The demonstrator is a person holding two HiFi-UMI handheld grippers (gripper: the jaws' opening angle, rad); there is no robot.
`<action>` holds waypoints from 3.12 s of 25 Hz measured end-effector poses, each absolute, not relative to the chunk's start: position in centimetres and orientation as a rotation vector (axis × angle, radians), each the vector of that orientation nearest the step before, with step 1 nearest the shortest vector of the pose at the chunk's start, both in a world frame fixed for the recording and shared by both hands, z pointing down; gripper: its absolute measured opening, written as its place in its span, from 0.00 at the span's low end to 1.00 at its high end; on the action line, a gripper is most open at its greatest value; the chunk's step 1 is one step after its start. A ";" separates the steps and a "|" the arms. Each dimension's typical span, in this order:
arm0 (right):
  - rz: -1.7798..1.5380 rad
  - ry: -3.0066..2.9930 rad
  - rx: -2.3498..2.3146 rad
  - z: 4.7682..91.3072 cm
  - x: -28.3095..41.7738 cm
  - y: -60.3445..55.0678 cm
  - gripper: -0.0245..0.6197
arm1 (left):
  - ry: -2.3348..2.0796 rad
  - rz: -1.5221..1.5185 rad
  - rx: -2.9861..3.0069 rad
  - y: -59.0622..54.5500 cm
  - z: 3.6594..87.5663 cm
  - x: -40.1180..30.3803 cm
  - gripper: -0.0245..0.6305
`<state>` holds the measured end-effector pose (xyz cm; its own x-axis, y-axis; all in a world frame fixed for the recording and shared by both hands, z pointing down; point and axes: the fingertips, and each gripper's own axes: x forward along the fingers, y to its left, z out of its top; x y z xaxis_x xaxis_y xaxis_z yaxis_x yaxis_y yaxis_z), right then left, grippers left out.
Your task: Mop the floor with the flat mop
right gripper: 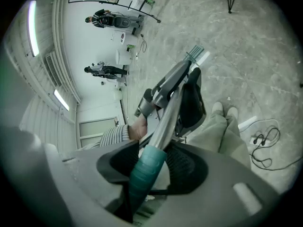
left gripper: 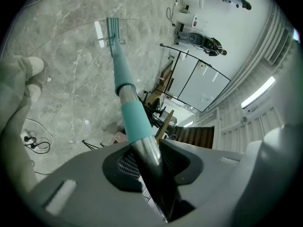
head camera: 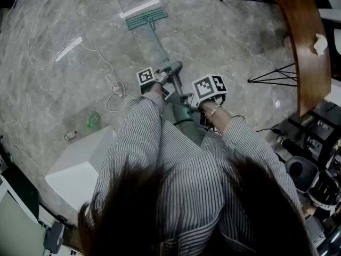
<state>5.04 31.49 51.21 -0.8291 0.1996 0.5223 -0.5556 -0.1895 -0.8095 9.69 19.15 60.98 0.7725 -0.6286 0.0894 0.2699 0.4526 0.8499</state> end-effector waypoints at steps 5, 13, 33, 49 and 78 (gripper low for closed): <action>2.061 -1.595 0.412 51.0 5.1 31.4 0.31 | -0.430 -0.573 0.966 18.8 60.8 9.7 0.19; 2.067 -1.596 0.415 50.9 5.0 31.3 0.31 | -0.433 -0.545 0.971 18.9 60.8 9.8 0.19; 2.076 -1.573 0.401 50.2 5.7 29.1 0.31 | -0.423 -0.559 0.976 16.6 60.2 10.5 0.19; 2.037 -1.580 0.365 50.7 4.3 22.1 0.31 | -0.422 -0.629 0.986 9.3 60.2 8.7 0.19; 2.009 -1.581 0.421 53.3 -13.1 -16.0 0.30 | -0.383 -0.589 1.006 -28.7 62.1 -7.8 0.19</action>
